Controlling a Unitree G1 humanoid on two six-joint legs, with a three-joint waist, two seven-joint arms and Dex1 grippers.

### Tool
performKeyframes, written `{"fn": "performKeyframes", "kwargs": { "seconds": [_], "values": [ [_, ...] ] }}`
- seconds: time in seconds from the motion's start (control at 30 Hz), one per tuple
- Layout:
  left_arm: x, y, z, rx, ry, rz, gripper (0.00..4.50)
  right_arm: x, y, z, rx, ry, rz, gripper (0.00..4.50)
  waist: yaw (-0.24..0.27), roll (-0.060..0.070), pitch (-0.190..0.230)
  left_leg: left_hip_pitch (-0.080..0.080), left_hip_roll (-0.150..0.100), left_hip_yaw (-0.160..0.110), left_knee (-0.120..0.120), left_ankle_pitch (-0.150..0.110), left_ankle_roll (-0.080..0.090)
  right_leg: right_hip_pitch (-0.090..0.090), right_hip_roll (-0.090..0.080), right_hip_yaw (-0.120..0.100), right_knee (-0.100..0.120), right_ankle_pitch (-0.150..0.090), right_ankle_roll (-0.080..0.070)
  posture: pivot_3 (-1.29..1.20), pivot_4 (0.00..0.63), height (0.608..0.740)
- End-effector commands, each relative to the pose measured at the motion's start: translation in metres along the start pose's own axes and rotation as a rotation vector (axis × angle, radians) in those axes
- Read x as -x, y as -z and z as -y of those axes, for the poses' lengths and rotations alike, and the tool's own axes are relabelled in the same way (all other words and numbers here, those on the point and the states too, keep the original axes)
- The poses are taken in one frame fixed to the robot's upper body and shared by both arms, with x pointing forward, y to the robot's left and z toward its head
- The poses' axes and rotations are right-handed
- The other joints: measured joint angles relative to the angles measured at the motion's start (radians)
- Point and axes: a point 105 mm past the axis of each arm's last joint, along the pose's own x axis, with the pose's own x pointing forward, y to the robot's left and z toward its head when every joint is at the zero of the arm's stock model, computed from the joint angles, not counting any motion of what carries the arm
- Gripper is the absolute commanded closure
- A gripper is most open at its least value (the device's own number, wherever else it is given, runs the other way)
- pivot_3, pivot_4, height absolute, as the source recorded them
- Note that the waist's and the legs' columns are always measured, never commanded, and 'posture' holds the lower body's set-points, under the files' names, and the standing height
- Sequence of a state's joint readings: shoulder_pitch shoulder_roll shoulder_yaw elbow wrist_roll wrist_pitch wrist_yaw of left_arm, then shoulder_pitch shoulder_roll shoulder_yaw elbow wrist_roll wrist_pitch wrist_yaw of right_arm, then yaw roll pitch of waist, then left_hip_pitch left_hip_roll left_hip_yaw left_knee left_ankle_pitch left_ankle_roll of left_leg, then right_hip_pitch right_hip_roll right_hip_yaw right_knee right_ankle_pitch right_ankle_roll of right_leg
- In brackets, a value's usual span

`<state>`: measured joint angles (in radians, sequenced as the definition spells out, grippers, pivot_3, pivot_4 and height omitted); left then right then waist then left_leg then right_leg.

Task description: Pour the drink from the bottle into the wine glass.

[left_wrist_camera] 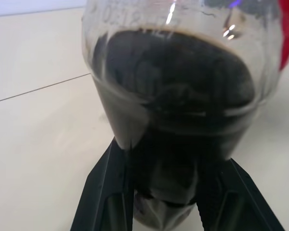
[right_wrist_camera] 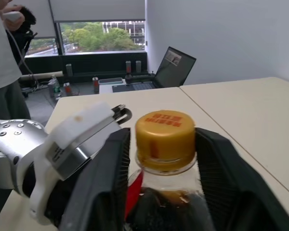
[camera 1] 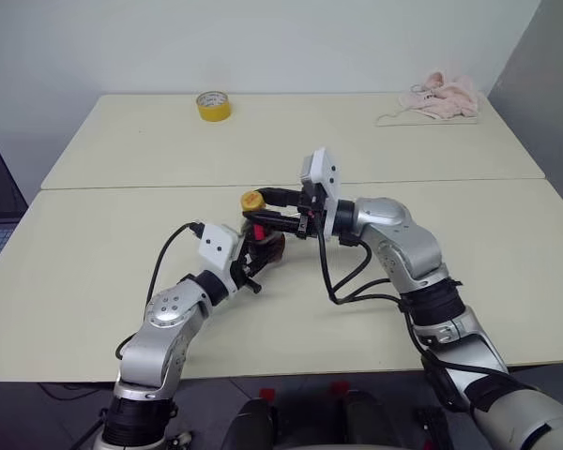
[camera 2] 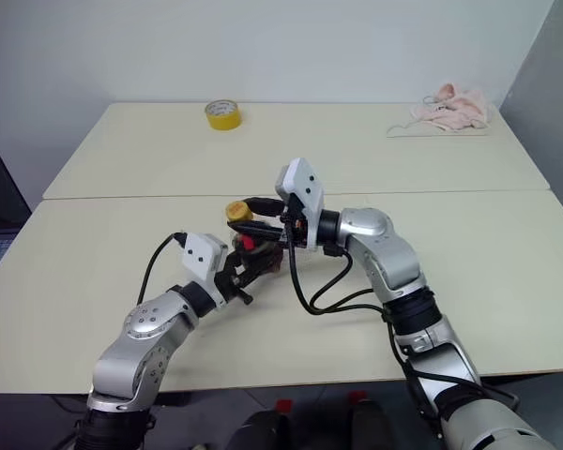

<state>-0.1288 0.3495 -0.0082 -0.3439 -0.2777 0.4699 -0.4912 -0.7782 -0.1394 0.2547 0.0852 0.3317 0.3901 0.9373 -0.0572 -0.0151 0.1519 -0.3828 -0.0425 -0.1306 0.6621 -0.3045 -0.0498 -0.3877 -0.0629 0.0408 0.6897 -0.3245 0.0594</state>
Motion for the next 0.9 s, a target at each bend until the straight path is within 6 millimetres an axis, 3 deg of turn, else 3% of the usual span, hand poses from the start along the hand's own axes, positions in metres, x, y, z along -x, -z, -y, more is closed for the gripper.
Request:
{"fn": "performKeyframes", "kwargs": {
  "seconds": [0.03,0.13,0.4,0.9],
  "values": [
    [0.004,-0.016,-0.006,-0.033,-0.024,0.051,3.24,-0.006,-0.011,-0.012,0.063,-0.048,0.025,0.98,0.0,0.0,0.0,0.0,0.0,0.0,0.0,0.0,0.0,0.0,0.0,0.0,0.0,0.0,0.0,0.0,0.15,0.74],
    [0.003,-0.017,-0.01,-0.056,-0.045,0.043,3.24,-0.002,-0.012,-0.009,0.087,0.004,0.022,0.01,0.001,0.0,0.0,0.0,0.0,0.0,0.0,0.0,0.0,0.0,0.0,0.0,0.0,0.0,0.0,0.0,0.15,0.74],
    [0.003,-0.014,-0.014,-0.104,-0.079,0.007,3.26,0.003,-0.024,0.006,0.044,0.266,0.033,0.0,0.001,0.0,0.0,0.0,0.0,0.0,0.0,0.0,0.0,0.0,0.0,0.0,0.0,0.0,0.0,0.0,0.15,0.74],
    [0.0,-0.006,-0.015,-0.117,-0.102,-0.026,3.26,-0.006,-0.024,0.005,0.067,0.388,-0.054,0.0,0.0,0.0,0.0,0.0,0.0,0.0,0.0,0.0,0.0,0.0,0.0,0.0,0.0,0.0,0.0,0.0,0.15,0.74]
  ]
}}
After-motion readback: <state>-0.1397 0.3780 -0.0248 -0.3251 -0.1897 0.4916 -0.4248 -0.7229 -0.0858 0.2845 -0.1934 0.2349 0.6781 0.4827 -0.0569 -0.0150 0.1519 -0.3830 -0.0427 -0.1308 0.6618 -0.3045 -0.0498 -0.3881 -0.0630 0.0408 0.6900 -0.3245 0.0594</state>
